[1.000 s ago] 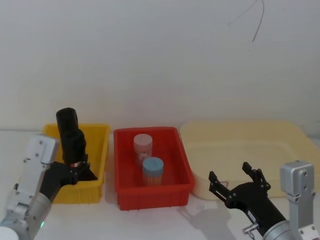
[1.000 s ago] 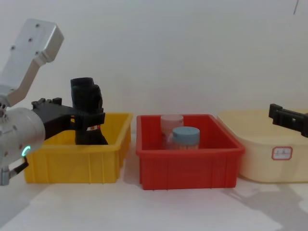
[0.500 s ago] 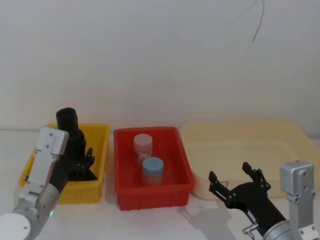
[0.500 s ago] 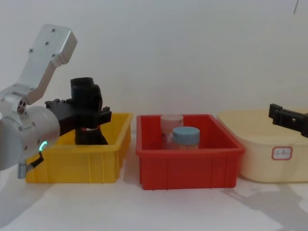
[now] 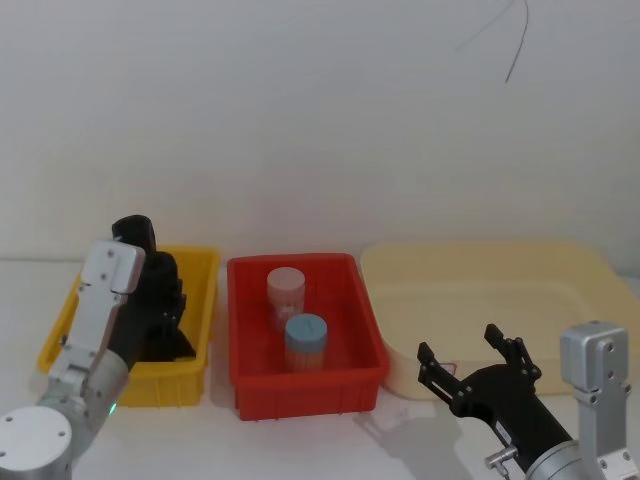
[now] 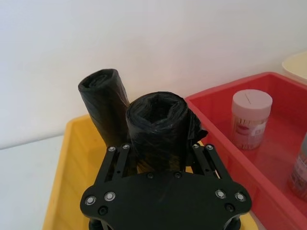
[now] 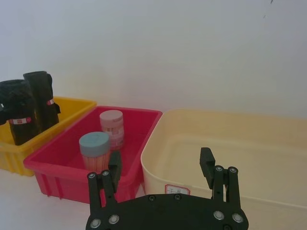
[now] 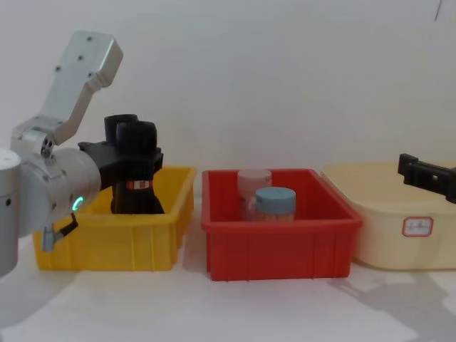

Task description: Pick up the garbage bag with the one hand and transfer it to the other hand.

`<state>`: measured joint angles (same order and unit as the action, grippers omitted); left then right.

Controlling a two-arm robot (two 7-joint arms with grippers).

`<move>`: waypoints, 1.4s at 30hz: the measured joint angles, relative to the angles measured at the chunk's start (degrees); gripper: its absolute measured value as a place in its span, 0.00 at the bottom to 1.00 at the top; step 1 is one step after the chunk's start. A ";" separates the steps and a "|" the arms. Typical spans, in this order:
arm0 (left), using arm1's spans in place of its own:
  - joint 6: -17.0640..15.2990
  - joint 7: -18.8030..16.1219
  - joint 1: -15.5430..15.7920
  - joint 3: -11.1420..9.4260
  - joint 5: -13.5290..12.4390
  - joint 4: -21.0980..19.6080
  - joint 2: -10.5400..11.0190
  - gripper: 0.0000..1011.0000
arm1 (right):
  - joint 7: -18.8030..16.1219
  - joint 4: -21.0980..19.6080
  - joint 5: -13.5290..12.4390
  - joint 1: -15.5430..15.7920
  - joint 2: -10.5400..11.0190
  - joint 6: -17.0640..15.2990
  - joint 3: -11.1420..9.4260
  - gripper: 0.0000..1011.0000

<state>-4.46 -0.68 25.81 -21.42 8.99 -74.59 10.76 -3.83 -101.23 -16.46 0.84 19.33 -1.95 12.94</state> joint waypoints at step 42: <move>-2.03 13.01 5.30 -0.49 3.08 -7.83 -0.13 0.37 | 0.00 0.00 0.00 0.00 0.00 0.00 0.00 0.99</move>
<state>-6.49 12.33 31.11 -21.92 12.07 -82.42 10.64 -3.83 -101.23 -16.46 0.84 19.33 -1.95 12.94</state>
